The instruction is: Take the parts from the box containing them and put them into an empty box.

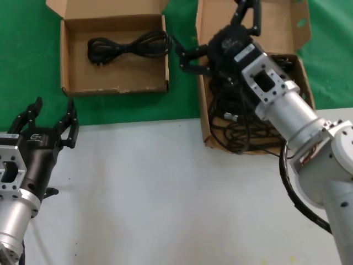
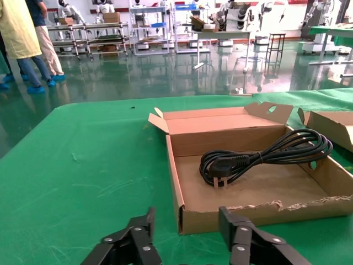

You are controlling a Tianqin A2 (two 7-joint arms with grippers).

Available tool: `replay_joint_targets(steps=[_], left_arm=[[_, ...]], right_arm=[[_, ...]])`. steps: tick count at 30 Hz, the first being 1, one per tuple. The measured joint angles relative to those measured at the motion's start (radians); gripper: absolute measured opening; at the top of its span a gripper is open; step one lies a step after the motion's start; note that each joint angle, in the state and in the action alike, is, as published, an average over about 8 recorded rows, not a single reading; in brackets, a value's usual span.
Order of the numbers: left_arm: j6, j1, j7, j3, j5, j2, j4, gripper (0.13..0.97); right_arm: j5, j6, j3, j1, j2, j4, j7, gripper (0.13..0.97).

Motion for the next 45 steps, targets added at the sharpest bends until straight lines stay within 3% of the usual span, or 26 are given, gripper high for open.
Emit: replay_joint_targets(steps=[5,13,22,31,45], left_arm=[[-0.002,0.002,0.001,-0.001,-0.002,0.0,0.0,0.409],[-0.005,0.005,0.004,-0.002,-0.006,-0.001,-0.001,0.621],[-0.008,0.008,0.006,-0.003,-0.01,-0.002,-0.001,0.801],[-0.012,0.011,0.009,-0.005,-0.014,-0.002,-0.002,0.915],[-0.017,0.016,0.013,-0.007,-0.02,-0.003,-0.002,0.964]], right_arm=[[-0.004,0.031,0.007,-0.048,0.019,0.026,0.059,0.966],[-0.01,0.081,0.017,-0.124,0.049,0.069,0.155,0.966],[-0.016,0.137,0.029,-0.209,0.083,0.116,0.263,0.966],[-0.023,0.192,0.041,-0.295,0.117,0.164,0.37,0.966],[-0.033,0.28,0.059,-0.428,0.17,0.237,0.537,0.966]])
